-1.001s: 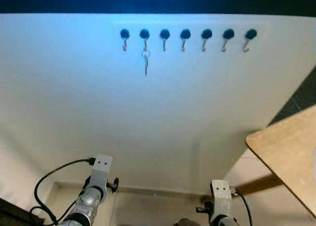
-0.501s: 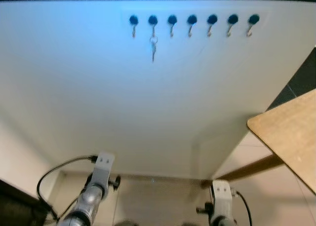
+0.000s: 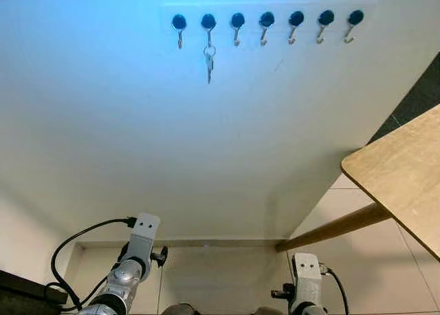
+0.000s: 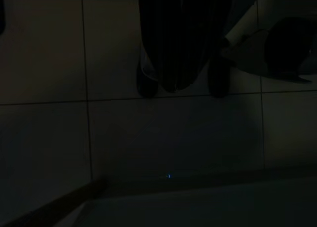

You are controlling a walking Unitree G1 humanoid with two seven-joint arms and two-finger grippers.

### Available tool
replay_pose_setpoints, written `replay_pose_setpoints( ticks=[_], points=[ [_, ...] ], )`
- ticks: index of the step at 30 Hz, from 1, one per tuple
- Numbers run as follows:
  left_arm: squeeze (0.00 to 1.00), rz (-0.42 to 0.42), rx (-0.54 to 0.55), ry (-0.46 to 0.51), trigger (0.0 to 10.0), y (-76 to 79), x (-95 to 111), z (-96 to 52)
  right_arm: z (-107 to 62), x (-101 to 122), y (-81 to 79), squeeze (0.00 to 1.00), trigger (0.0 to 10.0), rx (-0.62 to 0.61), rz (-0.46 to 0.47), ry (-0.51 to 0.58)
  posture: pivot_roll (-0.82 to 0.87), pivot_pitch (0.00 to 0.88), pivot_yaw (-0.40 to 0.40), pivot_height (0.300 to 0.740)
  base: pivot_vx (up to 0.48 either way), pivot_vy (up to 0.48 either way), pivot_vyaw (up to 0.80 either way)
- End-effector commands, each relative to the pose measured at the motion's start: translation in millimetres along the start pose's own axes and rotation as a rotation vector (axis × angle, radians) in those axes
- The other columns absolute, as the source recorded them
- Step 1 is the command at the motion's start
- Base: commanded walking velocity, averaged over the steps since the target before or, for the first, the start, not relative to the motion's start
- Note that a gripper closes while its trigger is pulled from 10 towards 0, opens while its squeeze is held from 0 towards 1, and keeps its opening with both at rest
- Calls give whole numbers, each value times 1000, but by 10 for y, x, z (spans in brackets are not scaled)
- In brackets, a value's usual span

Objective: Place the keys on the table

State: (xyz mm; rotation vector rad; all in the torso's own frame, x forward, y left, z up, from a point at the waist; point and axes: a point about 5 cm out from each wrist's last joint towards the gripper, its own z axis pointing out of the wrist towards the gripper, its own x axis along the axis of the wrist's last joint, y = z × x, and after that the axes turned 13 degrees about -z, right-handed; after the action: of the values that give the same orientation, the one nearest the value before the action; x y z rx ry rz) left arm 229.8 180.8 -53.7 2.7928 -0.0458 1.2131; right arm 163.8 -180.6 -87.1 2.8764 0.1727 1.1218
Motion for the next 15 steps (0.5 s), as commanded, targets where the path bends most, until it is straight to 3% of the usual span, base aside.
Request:
replay_pose_setpoints(
  ticks=[1,3,15],
  points=[
    [0,21,14,-12,10000,-91,-16,-23,-19,-62,-28,0,10000,-3,23,-21,34,67,45,740,0,0,0],
    [0,21,13,-12,10000,-92,-17,-24,-20,-65,-30,0,10000,-3,23,-22,35,68,45,740,0,0,0],
    [0,14,5,-4,10000,-45,3,-9,-17,-62,-12,0,10000,-4,22,-26,36,71,38,740,-289,0,0]
  ],
)
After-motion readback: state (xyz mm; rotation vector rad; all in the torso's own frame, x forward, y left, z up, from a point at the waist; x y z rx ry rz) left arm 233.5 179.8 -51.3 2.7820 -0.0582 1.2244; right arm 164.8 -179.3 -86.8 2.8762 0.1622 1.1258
